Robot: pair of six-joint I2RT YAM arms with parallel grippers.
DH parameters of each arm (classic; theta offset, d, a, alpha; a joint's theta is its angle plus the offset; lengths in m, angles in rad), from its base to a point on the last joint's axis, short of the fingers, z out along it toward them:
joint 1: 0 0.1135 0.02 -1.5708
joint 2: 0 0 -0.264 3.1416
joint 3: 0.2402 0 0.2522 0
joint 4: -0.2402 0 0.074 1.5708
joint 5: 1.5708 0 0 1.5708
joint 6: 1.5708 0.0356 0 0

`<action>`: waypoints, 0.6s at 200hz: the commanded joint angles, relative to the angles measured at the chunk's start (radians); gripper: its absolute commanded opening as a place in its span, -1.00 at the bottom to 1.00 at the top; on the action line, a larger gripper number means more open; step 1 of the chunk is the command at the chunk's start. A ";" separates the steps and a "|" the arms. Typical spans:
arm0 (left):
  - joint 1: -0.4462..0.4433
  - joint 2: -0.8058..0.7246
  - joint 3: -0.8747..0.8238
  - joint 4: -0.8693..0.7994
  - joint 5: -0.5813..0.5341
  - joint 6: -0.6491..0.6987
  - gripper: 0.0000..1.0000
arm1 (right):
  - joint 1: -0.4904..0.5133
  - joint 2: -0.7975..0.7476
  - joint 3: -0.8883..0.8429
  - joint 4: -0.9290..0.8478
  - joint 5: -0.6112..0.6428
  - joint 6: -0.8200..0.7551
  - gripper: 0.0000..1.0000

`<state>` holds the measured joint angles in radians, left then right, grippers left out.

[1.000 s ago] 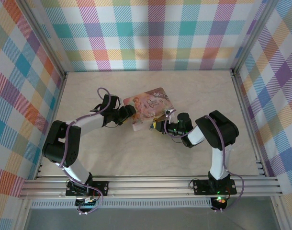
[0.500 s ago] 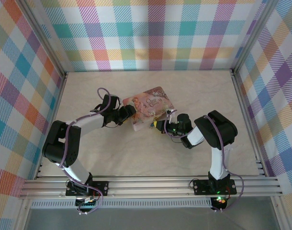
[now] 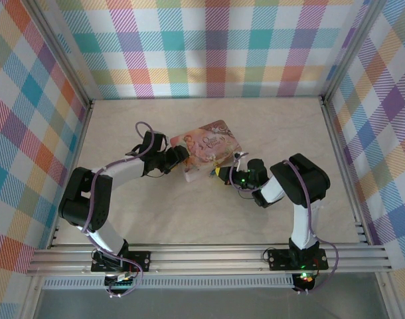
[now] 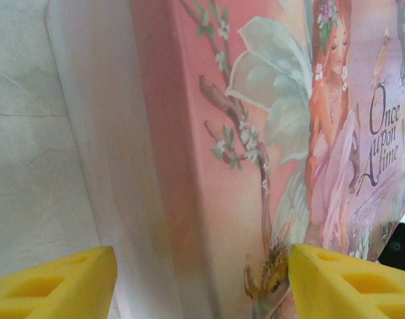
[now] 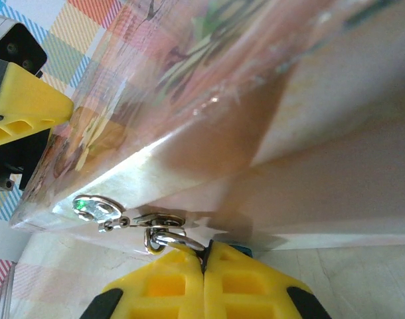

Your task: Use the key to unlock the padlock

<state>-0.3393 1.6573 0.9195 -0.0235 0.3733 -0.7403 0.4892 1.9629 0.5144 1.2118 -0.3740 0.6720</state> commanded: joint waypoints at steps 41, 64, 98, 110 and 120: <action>-0.019 0.006 -0.042 -0.125 -0.020 0.021 0.36 | -0.026 -0.044 -0.024 0.061 0.039 0.069 -0.92; -0.020 0.002 -0.039 -0.124 -0.019 0.021 0.37 | -0.028 -0.058 -0.012 0.038 0.038 0.097 -0.93; -0.020 -0.002 -0.040 -0.123 -0.015 0.017 0.37 | -0.029 -0.082 -0.002 -0.009 0.051 0.129 -0.94; -0.023 -0.005 -0.043 -0.124 -0.018 0.017 0.37 | -0.029 -0.087 -0.002 -0.016 0.057 0.138 -0.94; -0.023 -0.008 -0.047 -0.124 -0.021 0.016 0.38 | -0.030 -0.093 0.002 -0.031 0.059 0.141 -0.94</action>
<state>-0.3531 1.6558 0.9184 -0.0246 0.3767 -0.7399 0.4744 1.9190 0.4992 1.1614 -0.3485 0.7773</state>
